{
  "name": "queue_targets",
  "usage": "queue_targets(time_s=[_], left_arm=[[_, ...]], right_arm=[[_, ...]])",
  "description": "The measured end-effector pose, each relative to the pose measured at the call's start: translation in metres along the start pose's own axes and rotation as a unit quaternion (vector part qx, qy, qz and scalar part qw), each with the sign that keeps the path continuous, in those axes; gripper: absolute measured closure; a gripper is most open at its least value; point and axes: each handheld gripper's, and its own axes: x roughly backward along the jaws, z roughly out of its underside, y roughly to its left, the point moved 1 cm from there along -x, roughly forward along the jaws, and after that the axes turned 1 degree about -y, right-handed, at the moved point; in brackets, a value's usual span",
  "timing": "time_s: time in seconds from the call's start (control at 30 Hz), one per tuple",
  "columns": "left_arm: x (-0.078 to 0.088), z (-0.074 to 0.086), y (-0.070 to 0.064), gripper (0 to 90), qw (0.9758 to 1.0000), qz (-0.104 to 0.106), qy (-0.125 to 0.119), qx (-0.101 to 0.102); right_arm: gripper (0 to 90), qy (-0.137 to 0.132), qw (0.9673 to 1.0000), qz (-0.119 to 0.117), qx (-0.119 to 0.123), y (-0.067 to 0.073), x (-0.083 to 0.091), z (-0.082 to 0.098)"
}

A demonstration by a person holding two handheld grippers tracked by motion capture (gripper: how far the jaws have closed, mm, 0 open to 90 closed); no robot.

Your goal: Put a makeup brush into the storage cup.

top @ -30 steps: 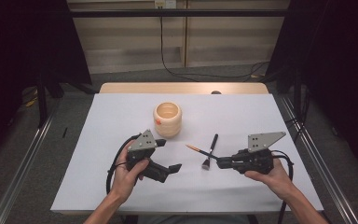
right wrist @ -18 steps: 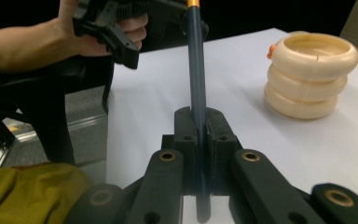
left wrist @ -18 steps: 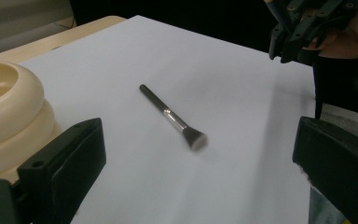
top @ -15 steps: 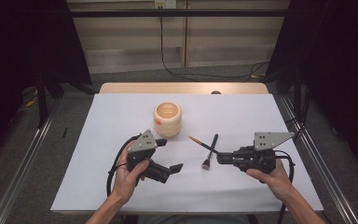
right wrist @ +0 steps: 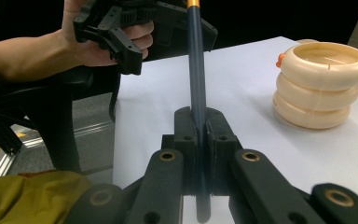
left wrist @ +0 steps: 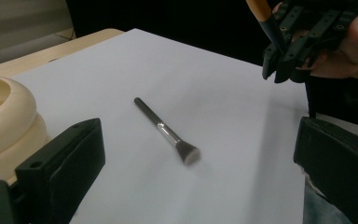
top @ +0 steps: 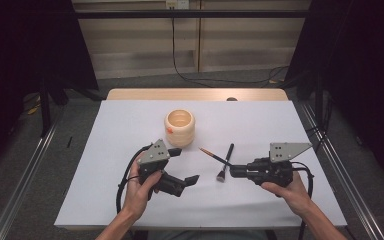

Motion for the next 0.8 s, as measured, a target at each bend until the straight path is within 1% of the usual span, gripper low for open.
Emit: queue_targets(time_s=[0.07,0.17,0.23,0.3,0.43,0.5,0.6,0.63,0.7,0.73,0.77,0.8], left_arm=[[-0.002,-0.001,-0.001,2.1,0.9999,-0.008,-0.005,-0.005],[-0.005,-0.003,-0.002,2.5,0.9998,-0.015,-0.014,-0.005],[-0.007,-0.005,-0.004,2.9,0.9996,-0.022,-0.015,-0.009],[-0.01,-0.007,-0.006,3.0,0.9994,-0.024,-0.021,-0.012],[-0.015,-0.011,-0.009,3.6,0.9994,-0.013,-0.03,-0.009],[-0.017,-0.013,-0.01,4.3,0.9994,0.0,-0.033,-0.007],[-0.021,-0.018,-0.011,4.3,0.999,0.005,-0.044,-0.006],[-0.022,-0.02,-0.011,4.6,0.9989,0.009,-0.046,-0.003],[-0.025,-0.023,-0.012,4.9,0.9981,0.027,-0.056,0.002],[-0.027,-0.023,-0.013,4.9,0.9979,0.031,-0.057,-0.001],[-0.029,-0.024,-0.014,4.9,0.9978,0.031,-0.058,-0.005],[-0.03,-0.024,-0.015,5.0,0.9978,0.03,-0.059,-0.004]], right_arm=[[84.9,-0.001,1.0,0.0,0.0,0.0,-0.001,0.0],[84.9,-0.001,1.0,0.0,0.0,0.0,-0.001,0.0],[84.9,0.0,1.0,0.0,-0.001,0.0,-0.002,0.0],[84.9,0.0,1.0,-0.001,-0.001,-0.001,-0.002,0.001],[84.9,-0.002,1.0,0.001,-0.002,-0.001,-0.003,0.001],[84.8,-0.002,1.0,0.002,-0.002,-0.001,-0.002,0.0],[84.8,-0.003,1.0,0.003,-0.002,-0.002,-0.002,0.0],[84.9,-0.002,1.0,0.004,-0.002,-0.002,-0.002,0.0],[84.8,-0.002,1.0,0.005,-0.002,-0.003,-0.002,0.001],[84.8,-0.002,1.0,0.006,-0.002,-0.003,-0.002,0.001],[84.9,-0.003,1.0,0.007,-0.001,-0.003,-0.001,0.001],[84.9,-0.004,1.0,0.009,0.0,-0.003,-0.001,0.0]])
